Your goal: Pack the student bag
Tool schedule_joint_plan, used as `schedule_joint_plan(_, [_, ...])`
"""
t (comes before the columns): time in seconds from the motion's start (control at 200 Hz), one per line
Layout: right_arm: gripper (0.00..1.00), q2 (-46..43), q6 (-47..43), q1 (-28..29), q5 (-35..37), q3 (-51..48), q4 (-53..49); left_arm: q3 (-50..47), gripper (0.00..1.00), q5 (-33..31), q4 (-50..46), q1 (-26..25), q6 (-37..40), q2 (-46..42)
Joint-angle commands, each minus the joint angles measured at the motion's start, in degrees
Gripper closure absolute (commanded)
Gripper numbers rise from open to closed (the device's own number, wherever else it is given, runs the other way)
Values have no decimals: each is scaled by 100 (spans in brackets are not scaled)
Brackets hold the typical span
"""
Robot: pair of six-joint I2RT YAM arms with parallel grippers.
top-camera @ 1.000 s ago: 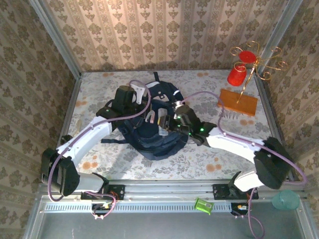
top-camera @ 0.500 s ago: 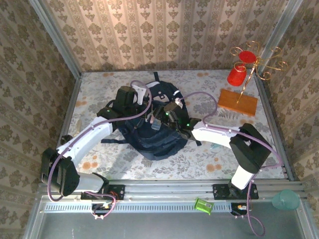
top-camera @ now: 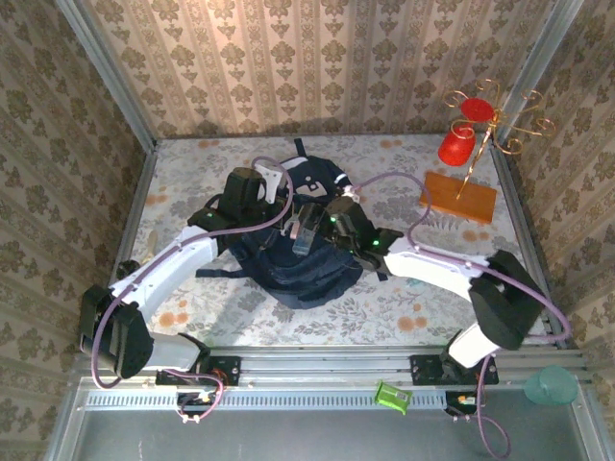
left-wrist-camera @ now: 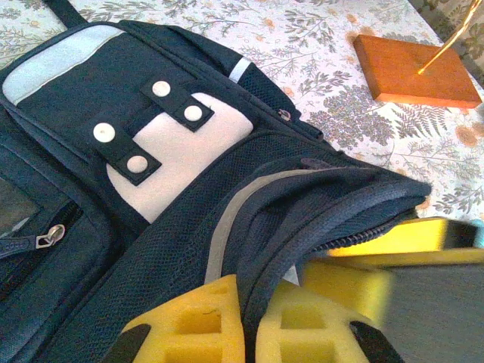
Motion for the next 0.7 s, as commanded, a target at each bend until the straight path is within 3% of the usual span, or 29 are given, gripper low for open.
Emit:
schedule_joint_plan(0.0, [24, -617, -576, -43, 125, -158, -873, 25, 100, -224, 446, 54, 78, -213])
schedule_joint_plan(0.19, [21, -1818, -1128, -557, 991, -595, -2951, 20, 100, -169, 459, 54, 65, -172])
schedule_joint_plan(0.415, [12, -2889, -1390, -2725, -54, -1829, -4018, 22, 100, -88, 521, 56, 43, -80])
schedule_joint_plan(0.5, [12, -2933, -1278, -3094, -383, -2144, -4005, 29, 100, -35, 512, 54, 43, -54])
schedule_joint_plan(0.7, [13, -2112, -1363, -3286, -495, -2195, -3933, 2, 100, -48, 543, 58, 67, -53])
